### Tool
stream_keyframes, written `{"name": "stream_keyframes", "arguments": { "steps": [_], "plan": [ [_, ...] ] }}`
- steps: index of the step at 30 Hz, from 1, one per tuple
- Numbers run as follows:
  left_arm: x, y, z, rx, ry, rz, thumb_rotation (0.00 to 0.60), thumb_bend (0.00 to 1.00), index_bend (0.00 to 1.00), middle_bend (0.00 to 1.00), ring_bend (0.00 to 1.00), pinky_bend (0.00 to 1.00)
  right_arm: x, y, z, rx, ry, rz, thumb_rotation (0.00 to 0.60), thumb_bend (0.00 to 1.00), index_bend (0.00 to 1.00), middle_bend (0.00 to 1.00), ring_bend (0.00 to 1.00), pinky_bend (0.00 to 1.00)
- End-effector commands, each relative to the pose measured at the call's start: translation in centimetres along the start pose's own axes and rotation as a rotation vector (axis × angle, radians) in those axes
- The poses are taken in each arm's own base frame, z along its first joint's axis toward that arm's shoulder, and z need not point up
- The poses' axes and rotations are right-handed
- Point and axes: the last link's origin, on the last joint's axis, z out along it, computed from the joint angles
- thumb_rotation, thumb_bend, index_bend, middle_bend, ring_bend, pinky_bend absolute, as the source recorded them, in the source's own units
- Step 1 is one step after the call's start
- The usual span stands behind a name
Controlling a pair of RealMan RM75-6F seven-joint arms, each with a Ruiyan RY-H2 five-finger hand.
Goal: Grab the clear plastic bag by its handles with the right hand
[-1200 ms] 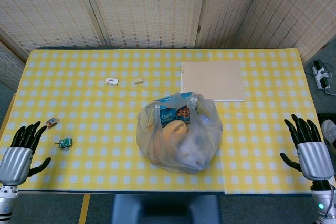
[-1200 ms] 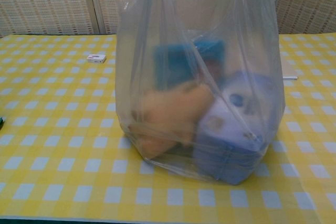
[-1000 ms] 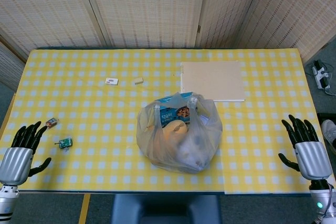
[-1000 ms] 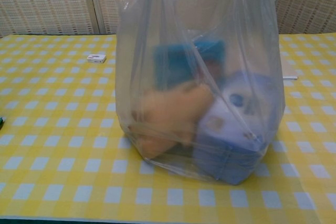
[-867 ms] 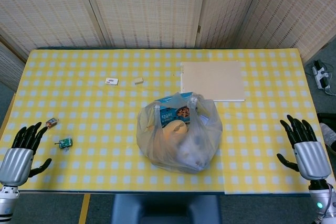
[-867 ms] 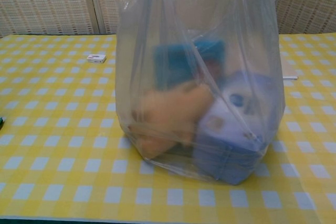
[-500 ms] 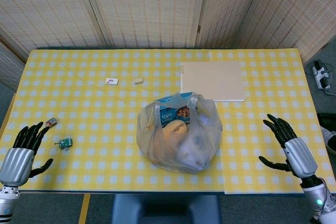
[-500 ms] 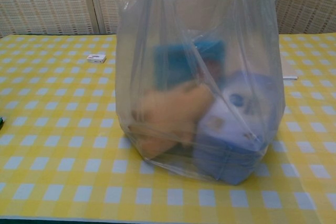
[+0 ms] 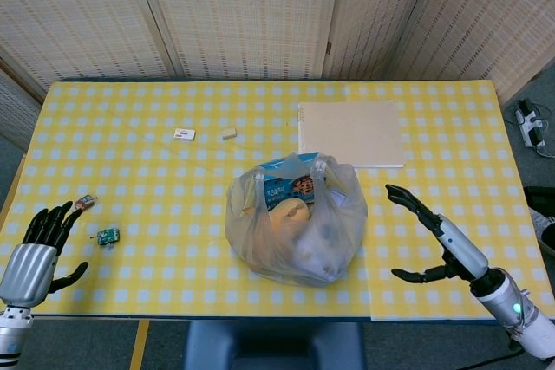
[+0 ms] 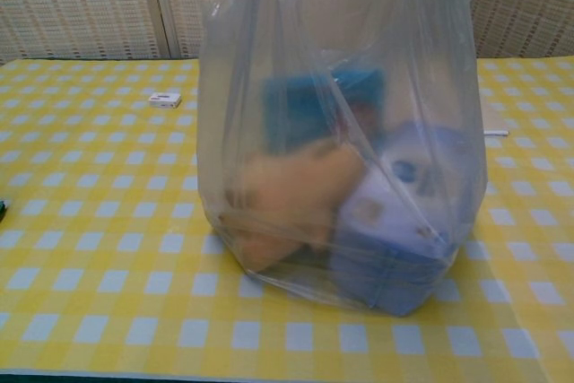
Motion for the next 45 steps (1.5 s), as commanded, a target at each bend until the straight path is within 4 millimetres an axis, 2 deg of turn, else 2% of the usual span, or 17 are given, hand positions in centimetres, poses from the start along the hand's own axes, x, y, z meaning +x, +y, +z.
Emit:
{"name": "stream_keyframes", "arguments": {
  "steps": [1,8,17,32,45],
  "plan": [
    [0.1,-0.1,0.0,0.001,-0.001,-0.001,0.600,0.28,0.00,0.00,0.00,0.00,0.3,-0.1,2.4,0.024,-0.019,0.118,0.600,0.24,0.00,0.00,0.00,0.00],
    [0.0,-0.2,0.1,0.006,-0.016,-0.010,0.600,0.28,0.00,0.00,0.00,0.00,0.6,0.5,5.4,0.018,-0.052,0.307,0.600,0.24,0.00,0.00,0.01,0.00],
    [0.2,-0.4,0.1,0.014,-0.014,-0.014,0.600,0.28,0.00,0.00,0.00,0.00,0.1,1.2,7.5,-0.012,-0.154,0.501,0.600,0.24,0.00,0.00,0.02,0.00],
    [0.5,-0.5,-0.1,0.012,-0.015,-0.027,0.600,0.28,0.00,0.00,0.00,0.00,-1.9,2.1,9.4,-0.062,-0.224,0.522,0.600,0.24,0.00,0.00,0.04,0.00],
    [0.9,-0.6,-0.3,0.008,-0.005,-0.039,0.600,0.28,0.00,0.00,0.00,0.00,-4.1,0.7,11.5,-0.072,-0.305,0.504,0.600,0.24,0.00,0.00,0.04,0.00]
  ]
}}
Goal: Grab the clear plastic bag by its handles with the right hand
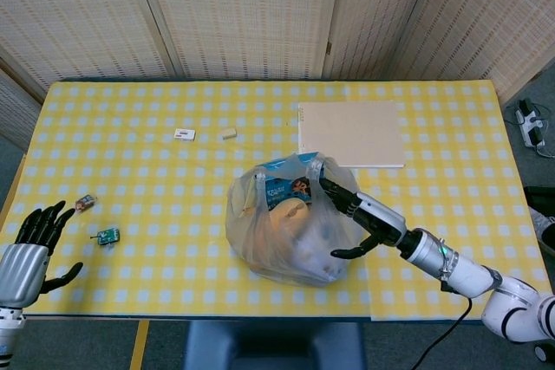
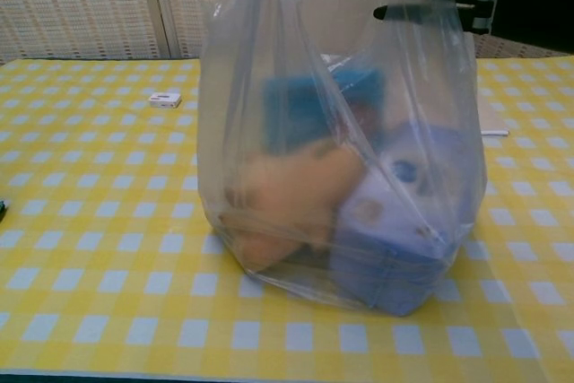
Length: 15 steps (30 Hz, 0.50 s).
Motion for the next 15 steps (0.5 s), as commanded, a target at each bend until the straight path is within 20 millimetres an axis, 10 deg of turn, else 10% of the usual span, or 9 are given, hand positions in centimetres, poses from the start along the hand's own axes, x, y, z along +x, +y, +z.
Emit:
{"name": "stream_keyframes", "arguments": {
  "steps": [1,15],
  "plan": [
    [0.1,0.0,-0.1,-0.001,0.002,-0.002,0.600,0.28,0.00,0.00,0.00,0.00,-0.3,-0.2,0.8,-0.007,-0.010,-0.008,0.600,0.24,0.00,0.00,0.04,0.00],
    [0.4,0.0,-0.3,0.001,0.014,-0.010,0.600,0.28,0.00,0.00,0.00,0.00,-1.0,-0.3,3.3,-0.024,-0.034,-0.019,0.600,0.24,0.00,0.00,0.03,0.00]
  ]
}}
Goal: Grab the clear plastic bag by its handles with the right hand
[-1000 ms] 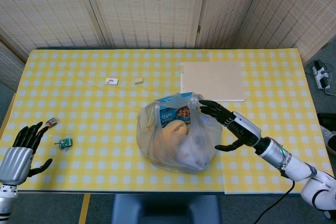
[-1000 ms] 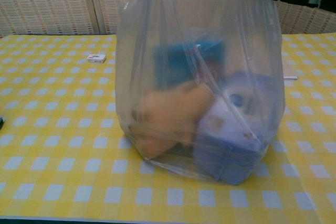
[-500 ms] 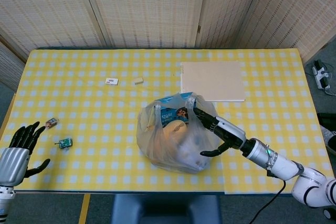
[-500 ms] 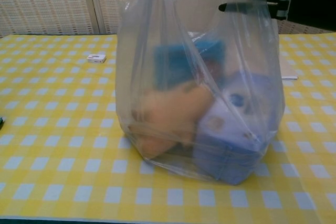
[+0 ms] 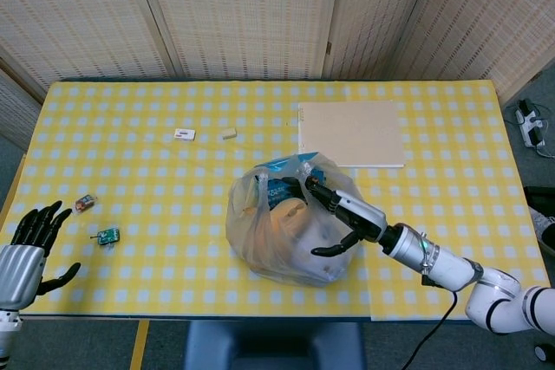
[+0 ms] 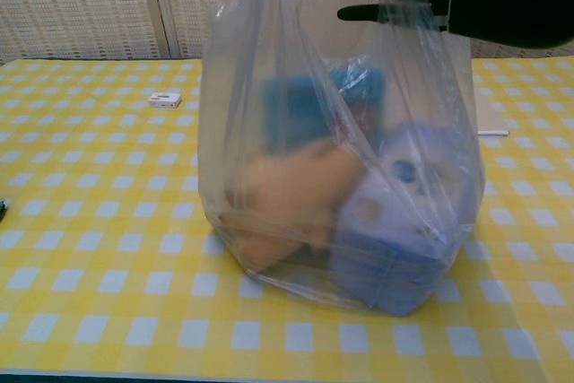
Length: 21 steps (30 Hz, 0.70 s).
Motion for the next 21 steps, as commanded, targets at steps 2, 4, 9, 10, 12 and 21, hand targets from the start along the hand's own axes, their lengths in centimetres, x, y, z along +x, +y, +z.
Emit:
{"name": "stream_keyframes", "arguments": {
  "steps": [2,4,9,10,12,21],
  "plan": [
    [0.1,0.0,0.0,0.001,0.003,-0.001,0.600,0.28,0.00,0.00,0.00,0.00,0.1,0.1,0.5,-0.004,0.002,0.001,0.600,0.24,0.00,0.00,0.03,0.00],
    [0.1,0.0,-0.1,0.003,0.005,-0.002,0.600,0.28,0.00,0.00,0.00,0.00,0.4,0.1,0.7,-0.005,0.008,0.000,0.600,0.24,0.00,0.00,0.03,0.00],
    [0.2,-0.1,-0.1,0.006,0.005,-0.003,0.600,0.28,0.00,0.00,0.00,0.00,1.1,-0.1,1.0,-0.014,0.019,-0.016,0.600,0.24,0.00,0.00,0.04,0.00],
    [0.1,-0.1,0.0,0.007,0.005,-0.003,0.600,0.28,0.00,0.00,0.00,0.00,1.1,-0.2,1.0,-0.017,0.017,-0.014,0.600,0.24,0.00,0.00,0.04,0.00],
    [0.1,-0.2,0.0,0.008,0.003,-0.003,0.600,0.28,0.00,0.00,0.00,0.00,1.1,-0.4,1.4,-0.018,0.007,-0.001,0.600,0.24,0.00,0.00,0.04,0.00],
    [0.2,-0.3,0.0,0.015,0.009,-0.004,0.600,0.28,0.00,0.00,0.00,0.00,0.7,-0.9,3.0,-0.017,-0.046,0.007,0.600,0.24,0.00,0.00,0.04,0.00]
  ]
}}
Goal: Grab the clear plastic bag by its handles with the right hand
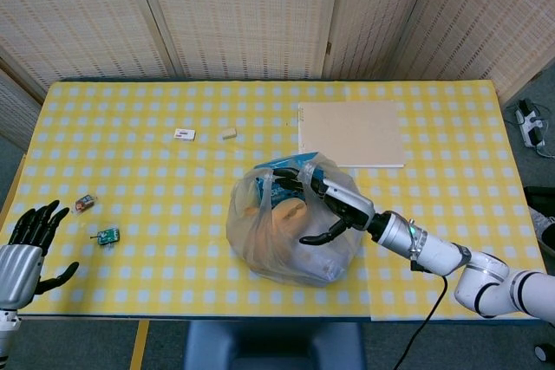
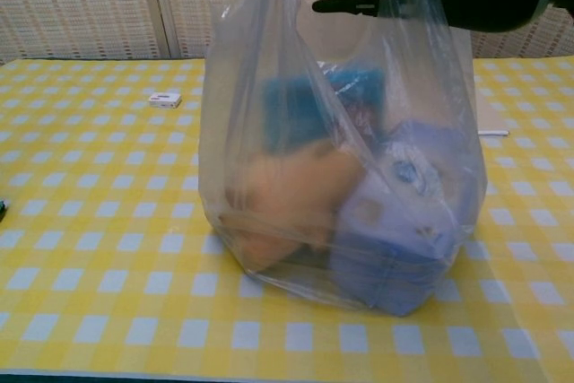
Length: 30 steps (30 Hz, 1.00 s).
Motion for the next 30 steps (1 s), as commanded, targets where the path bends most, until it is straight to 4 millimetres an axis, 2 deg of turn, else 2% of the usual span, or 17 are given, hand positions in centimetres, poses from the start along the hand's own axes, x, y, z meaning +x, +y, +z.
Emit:
{"name": "stream_keyframes", "arguments": {
  "steps": [1,9,22,30],
  "plan": [
    [0.1,-0.1,0.0,0.004,0.006,-0.002,0.600,0.28,0.00,0.00,0.00,0.00,-0.2,-0.1,0.4,-0.005,-0.016,-0.005,0.600,0.24,0.00,0.00,0.04,0.00],
    [0.2,-0.2,0.0,0.006,0.008,-0.005,0.600,0.28,0.00,0.00,0.00,0.00,-0.8,-0.1,1.2,-0.018,-0.046,-0.016,0.600,0.24,0.00,0.00,0.04,0.00],
    [0.3,-0.2,-0.1,0.007,0.011,-0.005,0.600,0.28,0.00,0.00,0.00,0.00,-1.8,0.1,0.0,-0.013,-0.085,-0.047,0.600,0.24,0.00,0.00,0.04,0.00],
    [0.2,-0.2,0.0,0.012,0.007,-0.004,0.600,0.28,0.00,0.00,0.00,0.00,-1.3,0.3,-1.3,-0.008,-0.049,-0.092,0.600,0.24,0.00,0.00,0.04,0.00]
  ]
}}
